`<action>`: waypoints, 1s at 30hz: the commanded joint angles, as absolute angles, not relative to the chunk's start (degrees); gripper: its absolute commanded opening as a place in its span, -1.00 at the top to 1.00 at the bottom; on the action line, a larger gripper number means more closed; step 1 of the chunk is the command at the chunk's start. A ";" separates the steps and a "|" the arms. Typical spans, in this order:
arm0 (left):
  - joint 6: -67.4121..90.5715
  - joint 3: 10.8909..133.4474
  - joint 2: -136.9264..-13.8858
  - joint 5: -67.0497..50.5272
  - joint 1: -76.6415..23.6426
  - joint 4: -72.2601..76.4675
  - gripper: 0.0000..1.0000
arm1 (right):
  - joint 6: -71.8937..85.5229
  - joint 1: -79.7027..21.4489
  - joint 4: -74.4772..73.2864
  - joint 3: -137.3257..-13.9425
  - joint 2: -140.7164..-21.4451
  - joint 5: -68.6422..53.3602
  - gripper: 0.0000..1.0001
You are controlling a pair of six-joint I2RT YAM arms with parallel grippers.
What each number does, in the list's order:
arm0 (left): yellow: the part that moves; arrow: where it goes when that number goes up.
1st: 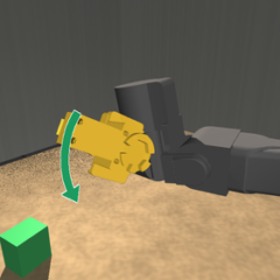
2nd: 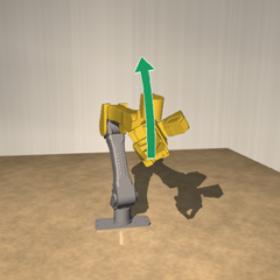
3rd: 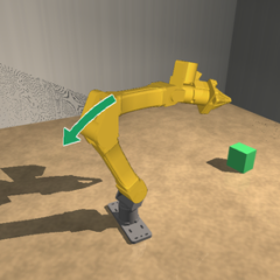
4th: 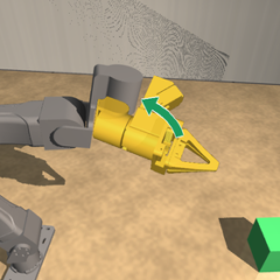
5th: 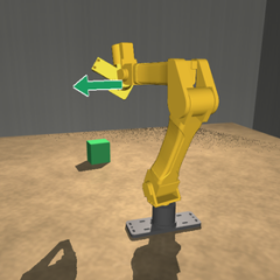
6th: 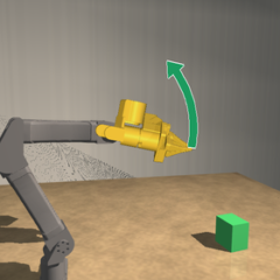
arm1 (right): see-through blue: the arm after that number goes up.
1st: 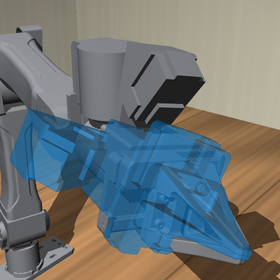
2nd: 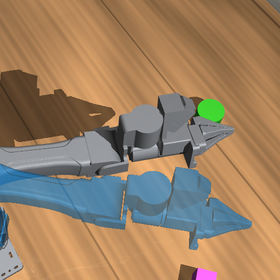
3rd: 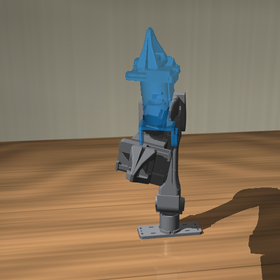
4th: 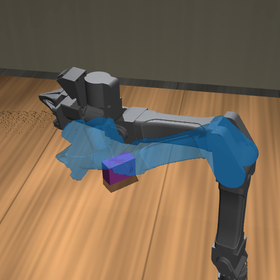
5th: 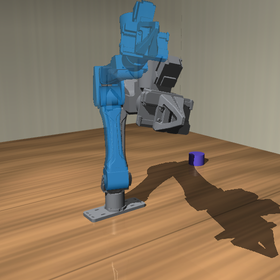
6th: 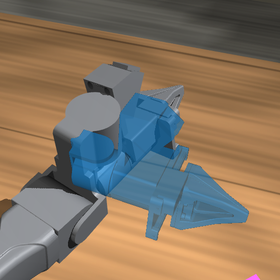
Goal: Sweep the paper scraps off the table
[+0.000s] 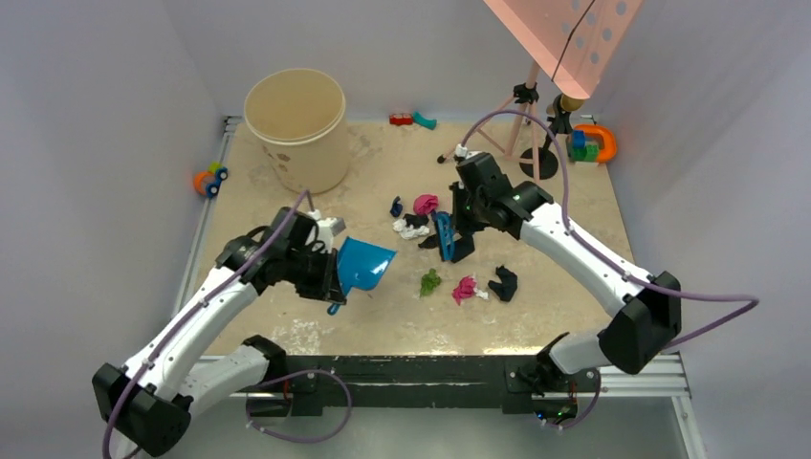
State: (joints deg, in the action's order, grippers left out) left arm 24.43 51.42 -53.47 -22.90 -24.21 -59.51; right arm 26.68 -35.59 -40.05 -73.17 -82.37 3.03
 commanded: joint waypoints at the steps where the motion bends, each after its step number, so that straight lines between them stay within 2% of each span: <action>1: 23.06 54.24 -57.74 -16.54 -33.92 -57.86 1.00 | 25.87 -34.53 -51.31 -77.05 -78.66 20.01 1.00; 7: 21.89 57.14 -66.79 -7.67 -45.12 -59.74 1.00 | 34.27 -34.29 -60.85 -72.57 -76.22 42.58 1.00; 12: 16.80 61.49 -73.51 -0.28 -51.63 -63.75 1.00 | 39.27 -33.61 -67.70 -70.01 -79.87 49.22 1.00; 16: 9.91 63.49 -75.54 -4.69 -53.06 -64.72 1.00 | 35.78 -33.65 -65.38 -69.73 -81.50 45.44 1.00; 27: 4.55 70.49 -91.80 -0.30 -53.09 -69.83 1.00 | 30.42 -34.20 -58.60 -64.87 -87.32 34.27 1.00; 30: 4.13 72.43 -96.54 1.33 -53.09 -68.34 1.00 | 28.45 -34.30 -52.11 -61.98 -84.29 24.31 1.00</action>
